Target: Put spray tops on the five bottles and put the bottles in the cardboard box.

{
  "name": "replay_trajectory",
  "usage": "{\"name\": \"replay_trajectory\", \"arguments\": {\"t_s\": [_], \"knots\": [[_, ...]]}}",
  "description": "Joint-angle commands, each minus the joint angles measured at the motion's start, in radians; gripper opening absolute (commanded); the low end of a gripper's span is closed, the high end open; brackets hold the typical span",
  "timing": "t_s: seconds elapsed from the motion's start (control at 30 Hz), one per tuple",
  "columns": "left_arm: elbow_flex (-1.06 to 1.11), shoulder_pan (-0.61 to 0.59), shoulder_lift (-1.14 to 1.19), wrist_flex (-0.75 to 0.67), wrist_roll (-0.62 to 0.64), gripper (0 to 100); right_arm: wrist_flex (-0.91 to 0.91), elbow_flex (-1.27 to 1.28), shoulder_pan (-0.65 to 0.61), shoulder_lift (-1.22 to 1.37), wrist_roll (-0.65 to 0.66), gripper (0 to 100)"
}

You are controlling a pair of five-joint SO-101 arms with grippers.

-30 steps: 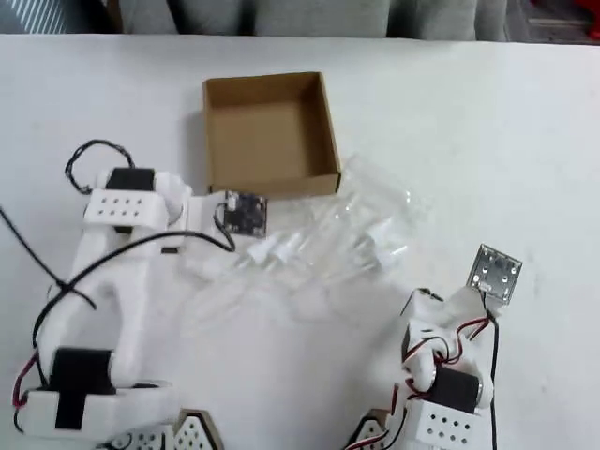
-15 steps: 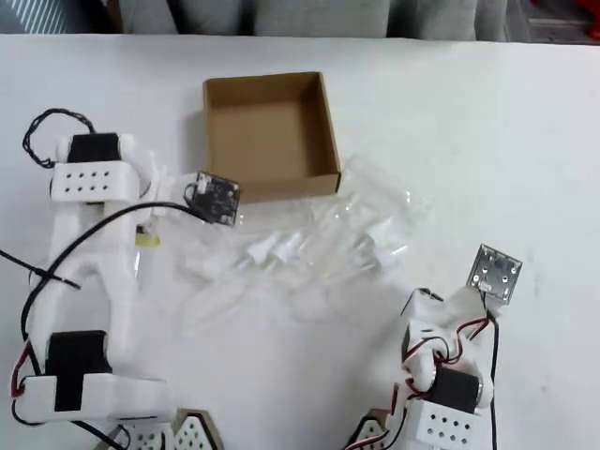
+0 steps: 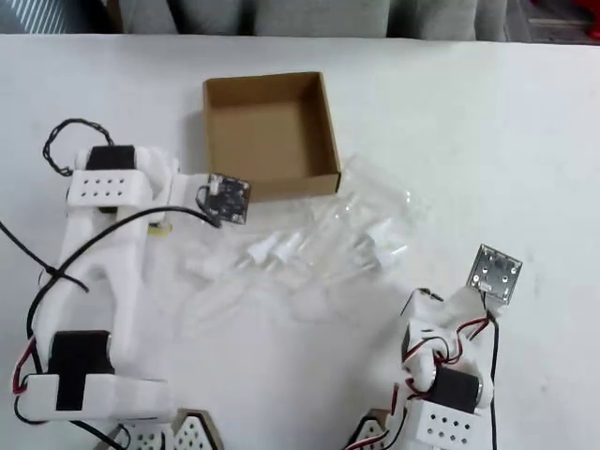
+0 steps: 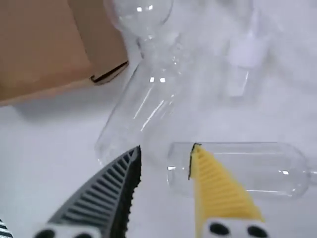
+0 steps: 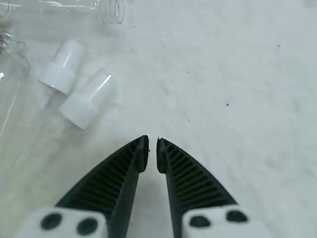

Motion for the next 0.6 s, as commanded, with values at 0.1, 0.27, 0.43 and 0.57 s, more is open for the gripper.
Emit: {"name": "replay_trajectory", "arguments": {"t_s": [0.1,0.27,0.43,0.57], "knots": [[0.049,0.042,-0.005,-0.138,-0.087,18,0.008,0.009,0.002,-0.002,-0.005,1.5],[0.114,0.076,-0.005,-0.272,-0.083,20,0.008,0.009,0.002,-0.002,-0.005,1.5],[0.115,0.058,-0.005,-0.305,-0.087,29,0.008,0.009,0.002,-0.002,-0.005,1.5],[0.147,0.053,0.004,-0.404,-0.087,32,0.008,0.009,0.002,-0.002,-0.003,1.5]]}}
